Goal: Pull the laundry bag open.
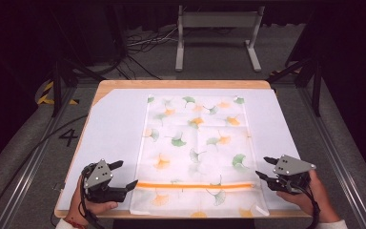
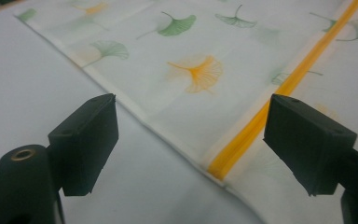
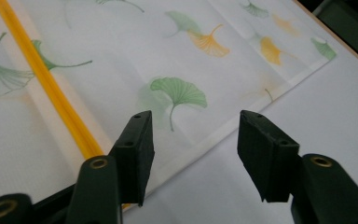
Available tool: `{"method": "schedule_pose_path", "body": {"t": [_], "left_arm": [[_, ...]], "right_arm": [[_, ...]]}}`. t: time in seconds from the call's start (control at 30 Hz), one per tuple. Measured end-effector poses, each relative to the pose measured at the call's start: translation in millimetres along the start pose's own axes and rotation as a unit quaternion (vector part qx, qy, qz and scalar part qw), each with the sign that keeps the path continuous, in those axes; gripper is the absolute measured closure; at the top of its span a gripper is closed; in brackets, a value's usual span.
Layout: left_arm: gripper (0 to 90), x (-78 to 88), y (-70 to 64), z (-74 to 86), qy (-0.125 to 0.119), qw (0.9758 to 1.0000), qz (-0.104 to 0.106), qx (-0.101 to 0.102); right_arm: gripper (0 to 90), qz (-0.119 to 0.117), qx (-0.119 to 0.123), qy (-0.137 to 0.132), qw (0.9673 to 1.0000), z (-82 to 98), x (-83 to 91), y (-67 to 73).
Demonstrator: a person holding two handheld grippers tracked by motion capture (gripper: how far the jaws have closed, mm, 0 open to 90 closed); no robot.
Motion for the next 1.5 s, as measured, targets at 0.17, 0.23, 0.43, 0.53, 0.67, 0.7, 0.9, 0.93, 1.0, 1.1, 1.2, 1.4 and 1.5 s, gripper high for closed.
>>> {"method": "schedule_pose_path", "body": {"t": [0.17, 0.23, 0.43, 0.53, 0.67, 0.7, 0.9, 0.93, 1.0, 1.1, 1.2, 1.4, 1.5], "left_arm": [[17.5, 5.4, 19.5, -4.6, -0.022, 0.9995, -0.024, -0.002], [17.4, 5.3, 26.8, -5.7, -0.026, 0.9992, -0.029, -0.003], [16.2, 2.7, 51.4, -5.4, -0.037, 0.998, -0.051, 0.004], [15.0, -0.1, 61.3, -3.2, -0.04, 0.9976, -0.056, 0.009], [13.9, -3.6, 70.2, 1.2, -0.041, 0.9972, -0.061, 0.015], [13.7, -4.5, 72.2, 2.5, -0.041, 0.9971, -0.062, 0.017], [13.8, -8.7, 85.8, 14.1, -0.044, 0.995, -0.079, 0.041], [13.8, -9.3, 87.8, 16.1, -0.046, 0.9946, -0.08, 0.047], [13.6, -9.3, 90.9, 19.8, -0.054, 0.9932, -0.082, 0.063], [12.7, -9.4, 92.9, 26.4, -0.058, 0.9914, -0.084, 0.082], [11.6, -8.5, 92.4, 32.8, -0.057, 0.9903, -0.086, 0.093], [9.7, -7.0, 88.1, 35.5, -0.058, 0.9897, -0.086, 0.098], [9.4, -6.9, 84.4, 36.4, -0.057, 0.9904, -0.087, 0.091]], "right_arm": [[32.1, 0.032, -0.014, -0.029, 0.999, -2.1, -1.0, -7.4], [30.5, 0.042, -0.017, -0.037, 0.9983, -3.5, -0.4, -10.0], [24.8, 0.072, -0.032, -0.057, 0.9952, -6.2, 2.0, -21.6], [22.3, 0.087, -0.045, -0.077, 0.9922, -4.8, 1.7, -30.3], [20.9, 0.096, -0.062, -0.088, 0.9896, 0.3, -1.0, -38.3], [20.1, 0.097, -0.066, -0.093, 0.9887, 2.2, -2.1, -40.6], [18.1, 0.141, -0.085, -0.101, 0.9812, 18.0, -5.3, -47.9], [17.4, 0.142, -0.091, -0.102, 0.9804, 21.7, -5.1, -49.6], [16.0, 0.145, -0.107, -0.109, 0.9776, 30.3, -4.2, -52.2], [11.9, 0.164, -0.132, -0.105, 0.972, 43.6, -2.5, -53.4], [11.0, 0.168, -0.146, -0.108, 0.9688, 55.2, -0.1, -52.8], [10.1, 0.191, -0.165, -0.132, 0.9587, 66.3, 6.4, -51.8], [9.7, 0.192, -0.169, -0.13, 0.9578, 68.3, 4.8, -50.7]]}}
Point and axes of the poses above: each handheld gripper's, and its own axes: x roughly backward along the jaws, z roughly out of its underside, y roughly to its left, the point moved 1 cm from there along -x, roughly forward along the jaws, and after that the axes turned 10 degrees about -z, right-handed, at the moved point
